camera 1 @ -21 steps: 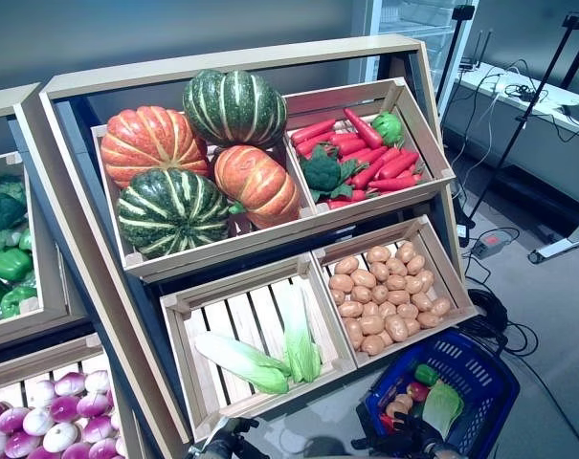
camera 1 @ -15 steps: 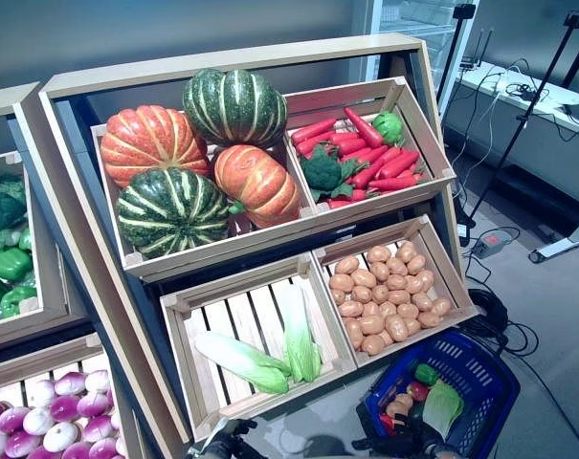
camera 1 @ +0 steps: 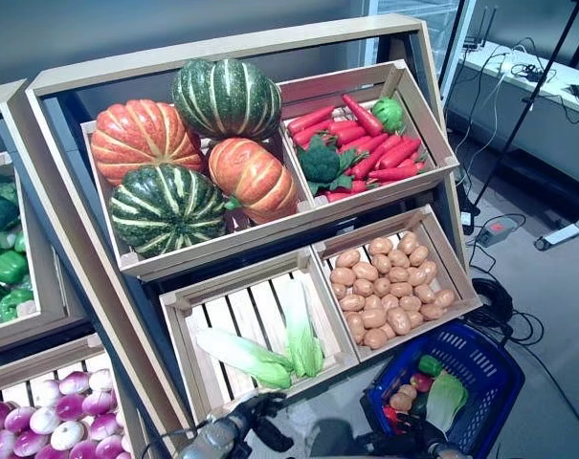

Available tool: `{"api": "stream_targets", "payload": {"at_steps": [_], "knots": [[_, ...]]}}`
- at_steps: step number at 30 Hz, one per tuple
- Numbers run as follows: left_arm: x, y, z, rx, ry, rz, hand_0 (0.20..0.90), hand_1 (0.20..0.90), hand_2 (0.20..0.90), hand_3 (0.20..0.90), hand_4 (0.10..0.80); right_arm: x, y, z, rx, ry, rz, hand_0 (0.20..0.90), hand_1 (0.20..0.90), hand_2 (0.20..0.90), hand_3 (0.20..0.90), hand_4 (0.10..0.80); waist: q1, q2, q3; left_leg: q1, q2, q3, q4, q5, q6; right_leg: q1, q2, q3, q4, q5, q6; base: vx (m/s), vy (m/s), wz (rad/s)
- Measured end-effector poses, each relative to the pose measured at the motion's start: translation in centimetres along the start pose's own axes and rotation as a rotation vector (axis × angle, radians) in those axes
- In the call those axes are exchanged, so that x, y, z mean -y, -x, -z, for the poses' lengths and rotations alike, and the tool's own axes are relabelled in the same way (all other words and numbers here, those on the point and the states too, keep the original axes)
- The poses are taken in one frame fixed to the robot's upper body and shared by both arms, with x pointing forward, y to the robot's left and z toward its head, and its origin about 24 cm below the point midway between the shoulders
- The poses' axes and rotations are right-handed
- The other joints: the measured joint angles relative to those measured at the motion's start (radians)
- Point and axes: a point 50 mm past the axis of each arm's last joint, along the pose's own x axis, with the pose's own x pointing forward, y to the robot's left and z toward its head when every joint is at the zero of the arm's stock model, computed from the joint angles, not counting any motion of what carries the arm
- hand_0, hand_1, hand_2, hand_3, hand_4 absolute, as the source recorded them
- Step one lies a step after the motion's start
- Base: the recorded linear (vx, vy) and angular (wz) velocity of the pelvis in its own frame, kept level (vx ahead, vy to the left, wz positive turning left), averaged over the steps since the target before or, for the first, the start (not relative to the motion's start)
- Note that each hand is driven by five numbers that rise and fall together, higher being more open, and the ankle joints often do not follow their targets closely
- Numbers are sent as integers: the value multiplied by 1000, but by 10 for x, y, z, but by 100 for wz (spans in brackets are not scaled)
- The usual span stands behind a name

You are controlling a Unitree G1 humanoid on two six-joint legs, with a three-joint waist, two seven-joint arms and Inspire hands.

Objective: Put vegetables into the basket

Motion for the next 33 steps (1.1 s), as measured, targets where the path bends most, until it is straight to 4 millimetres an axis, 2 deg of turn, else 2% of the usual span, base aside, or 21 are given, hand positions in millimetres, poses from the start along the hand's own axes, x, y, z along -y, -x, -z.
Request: {"api": "stream_targets", "payload": {"at_steps": [6, 12, 16, 21, 23, 26, 29, 33], "knots": [[-16, 22, -51, 207, -48, 172, 900, 900, 900, 900, 800, 13, 3, 5, -5, 38, 15, 900, 900, 900, 900, 800, 2, 12, 17, -8, 0, 0, 0, 0, 0, -8, 0, -1, -1, 0, 1, 0, 0, 0], [-25, 38, -74, 307, -72, 184, 900, 900, 900, 900, 800, 16, 4, 6, 3, 38, 5, 900, 900, 900, 900, 800, 6, 26, 28, -9, 1, -1, 0, 0, -1, -8, 0, -4, -1, 0, 1, 0, 0, 0], [-52, 48, -76, 304, -140, 6, 900, 900, 900, 900, 800, 19, 5, 5, 17, 45, 2, 900, 900, 900, 900, 800, 13, 32, 33, -16, 3, -5, 0, 2, -3, -12, 1, -8, -1, 0, 1, -13, 4, 2], [-104, 73, -74, 247, -345, -363, 900, 900, 900, 900, 800, 27, 6, 1, 44, 55, 11, 900, 900, 900, 900, 800, 38, 30, 62, -70, 5, -31, 0, 20, -8, -54, 6, -31, -1, 5, -5, -134, -33, 13], [-121, 83, -77, 223, -483, -495, 900, 900, 900, 900, 800, 32, 5, -9, 75, 60, 19, 900, 900, 900, 900, 800, 60, 24, 88, -107, 9, -34, 2, 31, -11, -89, 9, -34, -1, 14, -13, -203, -57, 10], [-137, 91, -84, 189, -639, -609, 900, 900, 900, 900, 800, 39, 4, -28, 124, 71, 35, 900, 900, 900, 900, 800, 61, 21, 140, -138, 11, -53, 3, 46, -15, -113, 12, -52, 2, 25, -18, -146, -48, 14], [-150, 94, -101, 187, -850, -730, 900, 900, 900, 900, 800, 40, 3, -48, 186, 74, 38, 900, 900, 900, 900, 800, 62, 6, 200, -148, 16, -57, 4, 53, -20, -120, 17, -58, 0, 27, -21, -89, -34, 6], [-152, 91, -127, 282, -1043, -868, 900, 900, 900, 900, 800, 39, 3, -63, 248, 73, 33, 900, 900, 900, 900, 800, 56, -6, 248, -189, 19, -58, 4, 65, -24, -160, 20, -60, 0, 38, -25, -68, -50, -1]]}}
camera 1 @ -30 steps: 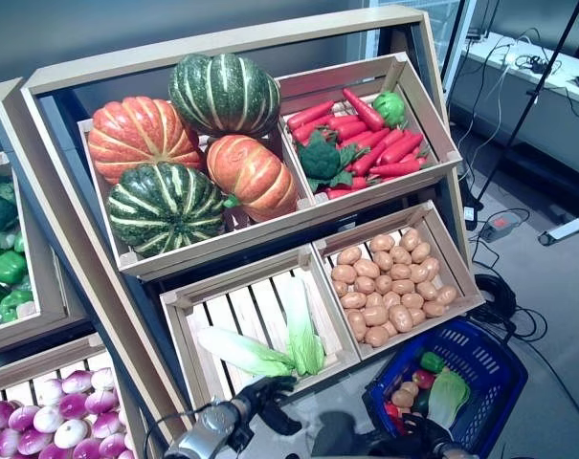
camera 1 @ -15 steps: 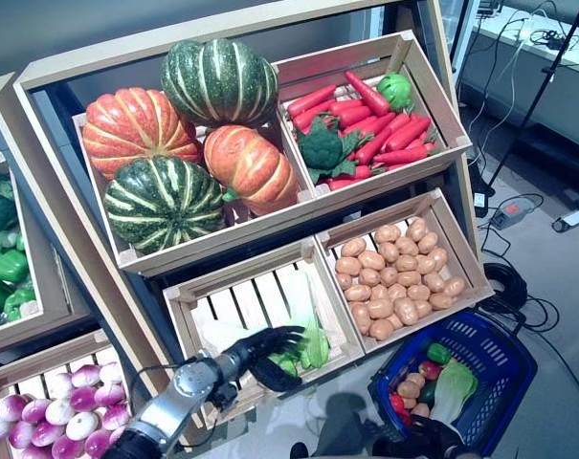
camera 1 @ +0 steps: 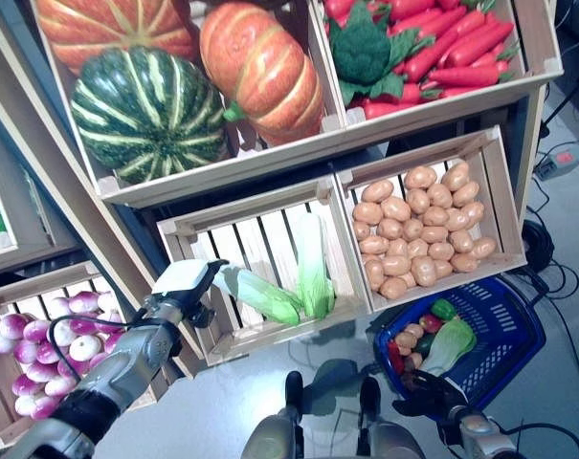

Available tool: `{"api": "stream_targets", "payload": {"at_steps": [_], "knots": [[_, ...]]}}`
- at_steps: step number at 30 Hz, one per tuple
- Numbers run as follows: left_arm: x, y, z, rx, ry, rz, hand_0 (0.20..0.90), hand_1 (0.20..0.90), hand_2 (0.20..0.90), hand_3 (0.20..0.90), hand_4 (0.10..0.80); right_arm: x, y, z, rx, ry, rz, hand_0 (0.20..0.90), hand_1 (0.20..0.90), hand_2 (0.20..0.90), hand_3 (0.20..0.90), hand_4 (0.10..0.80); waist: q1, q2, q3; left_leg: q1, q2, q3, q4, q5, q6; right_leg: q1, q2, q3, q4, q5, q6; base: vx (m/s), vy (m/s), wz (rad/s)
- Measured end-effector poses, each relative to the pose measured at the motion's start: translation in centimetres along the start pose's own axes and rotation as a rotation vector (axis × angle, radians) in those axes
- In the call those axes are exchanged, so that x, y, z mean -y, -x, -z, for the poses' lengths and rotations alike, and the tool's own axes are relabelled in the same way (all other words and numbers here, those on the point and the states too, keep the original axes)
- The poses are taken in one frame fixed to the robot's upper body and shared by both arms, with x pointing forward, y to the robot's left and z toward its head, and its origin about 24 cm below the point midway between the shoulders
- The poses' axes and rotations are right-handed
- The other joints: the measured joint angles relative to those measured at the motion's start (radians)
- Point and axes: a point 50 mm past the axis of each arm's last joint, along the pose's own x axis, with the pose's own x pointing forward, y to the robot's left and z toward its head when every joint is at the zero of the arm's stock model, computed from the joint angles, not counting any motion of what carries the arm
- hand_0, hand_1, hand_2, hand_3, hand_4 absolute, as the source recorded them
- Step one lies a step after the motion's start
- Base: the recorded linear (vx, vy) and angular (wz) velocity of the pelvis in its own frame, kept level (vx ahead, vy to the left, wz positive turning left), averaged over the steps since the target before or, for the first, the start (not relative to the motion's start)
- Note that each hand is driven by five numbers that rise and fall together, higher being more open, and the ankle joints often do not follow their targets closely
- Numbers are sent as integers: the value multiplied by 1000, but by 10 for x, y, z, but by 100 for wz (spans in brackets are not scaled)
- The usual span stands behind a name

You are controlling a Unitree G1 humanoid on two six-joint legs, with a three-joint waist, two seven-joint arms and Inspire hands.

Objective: Put vegetables into the basket

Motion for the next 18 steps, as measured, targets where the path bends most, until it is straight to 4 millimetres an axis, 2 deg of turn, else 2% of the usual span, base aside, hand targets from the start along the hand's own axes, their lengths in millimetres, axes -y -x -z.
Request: {"api": "stream_targets", "payload": {"at_steps": [5, 9, 13, 18], "knots": [[-17, -22, -9, 122, -184, -148, 900, 900, 900, 900, 800, -8, -6, -25, 72, 18, -34, 900, 900, 900, 900, 800, -20, -39, 85, -25, 11, -1, 1, 9, -10, -27, 12, 0, 4, 15, -11, -60, -53, -4], [-23, -35, -13, 183, -300, -221, 900, 900, 900, 900, 800, -11, -10, -48, 141, 41, -47, 900, 900, 900, 900, 800, -33, -68, 148, -42, 22, -1, 2, 15, -18, -44, 23, 0, 4, 20, -19, -77, -43, -3], [-29, -40, -18, 211, -308, -297, 900, 900, 900, 900, 800, -11, -13, -74, 208, 47, -50, 900, 900, 900, 900, 800, -36, -68, 197, -75, 26, -7, 9, 19, -24, -72, 30, -2, 4, 26, -28, -113, -20, 3], [-29, -45, -23, 219, -305, -302, 900, 900, 900, 900, 800, -12, -14, -92, 258, 18, -54, 900, 900, 900, 900, 800, -38, -58, 203, -116, 28, -25, 18, 22, -27, -102, 30, -18, 5, 28, -30, -77, -9, 8]]}}
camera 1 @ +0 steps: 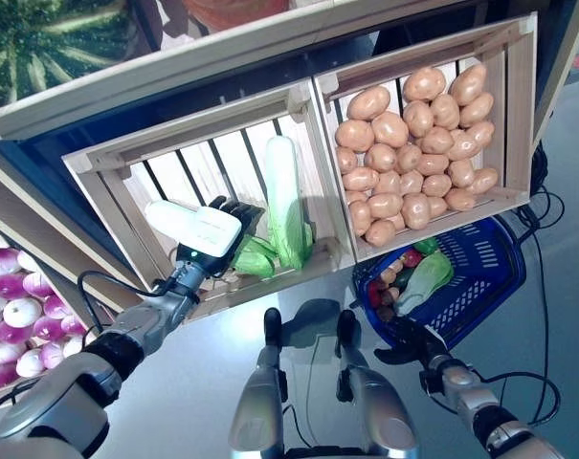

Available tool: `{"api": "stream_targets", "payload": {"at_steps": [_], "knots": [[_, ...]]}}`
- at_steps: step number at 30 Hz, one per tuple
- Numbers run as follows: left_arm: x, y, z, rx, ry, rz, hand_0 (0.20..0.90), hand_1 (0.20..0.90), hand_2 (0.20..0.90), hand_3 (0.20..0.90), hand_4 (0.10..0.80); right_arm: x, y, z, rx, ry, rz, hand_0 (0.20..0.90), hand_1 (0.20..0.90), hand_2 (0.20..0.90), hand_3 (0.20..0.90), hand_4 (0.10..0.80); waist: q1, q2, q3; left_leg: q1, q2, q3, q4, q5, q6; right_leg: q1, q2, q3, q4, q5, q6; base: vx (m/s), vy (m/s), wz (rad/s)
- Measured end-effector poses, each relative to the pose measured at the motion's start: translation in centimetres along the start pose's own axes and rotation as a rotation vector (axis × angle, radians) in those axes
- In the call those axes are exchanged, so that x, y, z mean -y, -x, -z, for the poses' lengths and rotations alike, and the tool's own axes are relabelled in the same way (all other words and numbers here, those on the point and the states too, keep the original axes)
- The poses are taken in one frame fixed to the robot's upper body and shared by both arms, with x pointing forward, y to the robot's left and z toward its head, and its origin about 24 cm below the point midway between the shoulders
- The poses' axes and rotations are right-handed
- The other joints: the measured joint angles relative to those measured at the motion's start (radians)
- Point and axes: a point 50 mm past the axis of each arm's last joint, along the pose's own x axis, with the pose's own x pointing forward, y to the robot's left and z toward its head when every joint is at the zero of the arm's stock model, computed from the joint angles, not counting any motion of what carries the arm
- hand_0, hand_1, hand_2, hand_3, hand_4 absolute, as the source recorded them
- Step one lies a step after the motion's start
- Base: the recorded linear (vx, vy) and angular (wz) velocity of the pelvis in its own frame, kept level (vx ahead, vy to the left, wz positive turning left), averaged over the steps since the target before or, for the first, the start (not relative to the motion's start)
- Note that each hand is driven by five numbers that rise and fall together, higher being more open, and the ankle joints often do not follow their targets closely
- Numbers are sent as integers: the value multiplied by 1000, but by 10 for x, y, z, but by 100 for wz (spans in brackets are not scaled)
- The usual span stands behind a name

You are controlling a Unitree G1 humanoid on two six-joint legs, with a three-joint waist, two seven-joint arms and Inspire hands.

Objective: Put vegetables into the basket

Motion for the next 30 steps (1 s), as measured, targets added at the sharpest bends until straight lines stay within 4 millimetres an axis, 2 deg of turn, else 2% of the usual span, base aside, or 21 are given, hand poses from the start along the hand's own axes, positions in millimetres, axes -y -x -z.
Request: {"api": "stream_targets", "payload": {"at_steps": [3, 8, 14, 20, 25, 30], "knots": [[-1, -5, -2, 13, -6, 33, 900, 900, 900, 900, 800, -2, -3, -12, 38, 1, -7, 900, 900, 900, 900, 800, 1, 2, 2, -19, -1, -1, 1, 3, 0, -16, -2, -2, 0, 1, -1, -65, 11, 4], [5, -6, -1, -58, 66, 161, 900, 900, 900, 900, 800, -2, -7, -27, 79, 1, 0, 900, 900, 900, 900, 800, 2, 3, 17, -28, -3, -2, 2, 4, 0, -27, -3, -2, 2, 1, 0, -23, 1, 0], [2, -12, -5, -88, 107, 276, 900, 900, 900, 900, 800, 0, -7, -28, 79, -23, 6, 900, 900, 900, 900, 800, 10, 4, 20, -37, -4, -6, 5, 4, 0, -32, -4, -7, 2, 1, 0, 3, -4, 2], [-10, -24, -9, -106, 139, 351, 900, 900, 900, 900, 800, 0, -7, -28, 75, -25, 7, 900, 900, 900, 900, 800, 12, 5, 20, -49, -5, -16, 10, 5, 0, -38, -4, -10, 3, 1, 0, 3, -4, 3], [-18, -31, -8, -122, 138, 346, 900, 900, 900, 900, 800, 1, -8, -32, 83, -23, 8, 900, 900, 900, 900, 800, 10, 6, 21, -71, -5, -24, 20, 5, 0, -55, -4, -13, 4, 2, 0, -2, -6, 0], [-19, -34, -6, -125, 84, 234, 900, 900, 900, 900, 800, 1, -10, -41, 104, -19, 7, 900, 900, 900, 900, 800, 11, 5, 22, -96, -4, -28, 28, 5, 0, -75, -4, -25, 9, 4, -2, -7, -25, 2]]}}
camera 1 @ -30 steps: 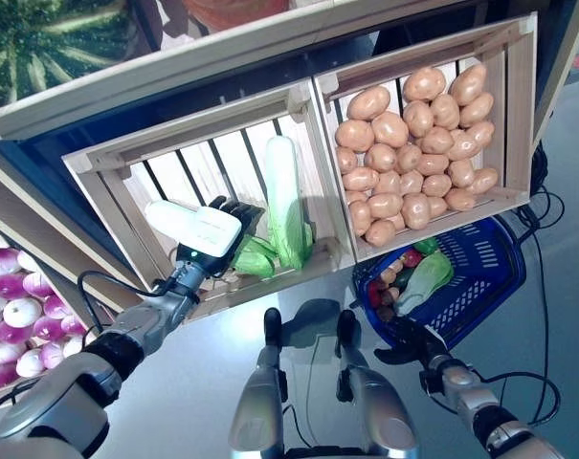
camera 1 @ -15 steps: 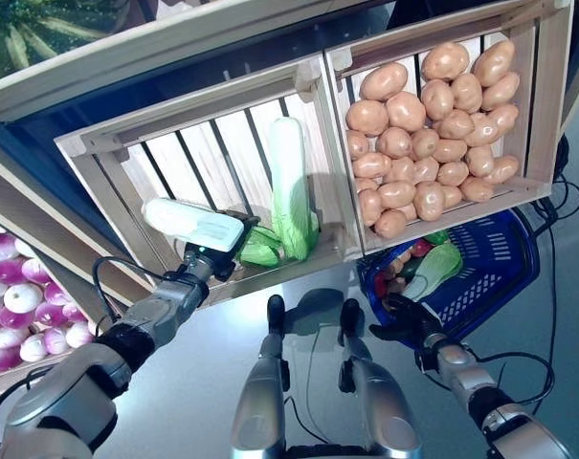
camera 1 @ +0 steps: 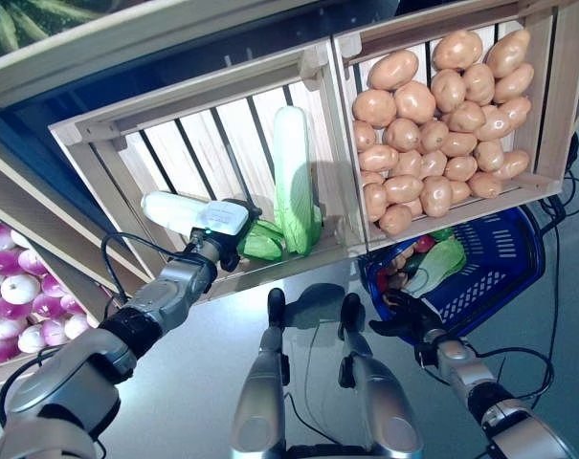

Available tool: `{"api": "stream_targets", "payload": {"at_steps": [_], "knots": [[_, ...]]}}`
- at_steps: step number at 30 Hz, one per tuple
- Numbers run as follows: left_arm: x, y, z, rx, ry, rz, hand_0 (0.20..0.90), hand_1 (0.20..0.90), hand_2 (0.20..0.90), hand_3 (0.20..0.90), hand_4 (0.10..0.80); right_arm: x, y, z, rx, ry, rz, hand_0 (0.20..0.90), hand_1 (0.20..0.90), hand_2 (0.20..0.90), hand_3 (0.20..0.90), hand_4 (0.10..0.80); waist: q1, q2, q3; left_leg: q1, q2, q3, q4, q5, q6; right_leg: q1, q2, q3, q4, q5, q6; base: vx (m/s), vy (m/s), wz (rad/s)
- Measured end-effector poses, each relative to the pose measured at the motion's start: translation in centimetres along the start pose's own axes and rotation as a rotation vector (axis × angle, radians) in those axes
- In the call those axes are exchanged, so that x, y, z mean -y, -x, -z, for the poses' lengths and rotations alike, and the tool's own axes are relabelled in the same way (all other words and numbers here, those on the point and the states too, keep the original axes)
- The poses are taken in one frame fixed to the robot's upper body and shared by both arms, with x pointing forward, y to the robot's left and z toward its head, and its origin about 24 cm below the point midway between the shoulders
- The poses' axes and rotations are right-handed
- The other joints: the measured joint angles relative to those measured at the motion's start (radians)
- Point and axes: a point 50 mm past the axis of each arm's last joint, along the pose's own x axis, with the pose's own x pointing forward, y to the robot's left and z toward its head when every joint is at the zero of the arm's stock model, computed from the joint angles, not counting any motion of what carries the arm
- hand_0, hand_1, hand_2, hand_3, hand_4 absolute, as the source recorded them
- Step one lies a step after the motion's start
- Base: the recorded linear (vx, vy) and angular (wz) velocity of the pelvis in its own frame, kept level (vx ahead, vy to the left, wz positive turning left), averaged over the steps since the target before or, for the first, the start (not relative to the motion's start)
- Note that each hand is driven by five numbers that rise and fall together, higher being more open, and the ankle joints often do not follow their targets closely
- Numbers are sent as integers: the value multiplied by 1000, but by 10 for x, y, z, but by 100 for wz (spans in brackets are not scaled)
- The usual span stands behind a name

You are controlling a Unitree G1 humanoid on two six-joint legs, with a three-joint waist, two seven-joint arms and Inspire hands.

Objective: Put vegetables into the basket

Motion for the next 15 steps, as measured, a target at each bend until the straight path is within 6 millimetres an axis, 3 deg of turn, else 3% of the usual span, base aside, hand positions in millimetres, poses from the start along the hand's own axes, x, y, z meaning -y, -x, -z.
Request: {"api": "stream_targets", "payload": {"at_steps": [5, 8, 15], "knots": [[11, -3, 1, -30, 3, -175, 900, 900, 900, 900, 800, -1, -3, -10, 26, 3, -3, 900, 900, 900, 900, 800, 0, -5, 2, -37, 1, 0, 19, 0, 0, -40, -1, -1, 24, -1, -1, -22, -23, 0], [23, -1, 5, -68, -7, -293, 900, 900, 900, 900, 800, -9, -7, -19, 53, 4, -21, 900, 900, 900, 900, 800, -1, -32, 9, -71, 4, 0, 35, 3, -4, -86, 1, 4, 64, -8, -10, -31, -57, -6], [17, 3, 19, -154, -24, -496, 900, 900, 900, 900, 800, -28, -11, -36, 98, 18, -42, 900, 900, 900, 900, 800, -22, -90, 12, -155, 12, -2, 49, 26, -9, -200, 5, 17, 137, -19, -15, -16, -18, -4]]}}
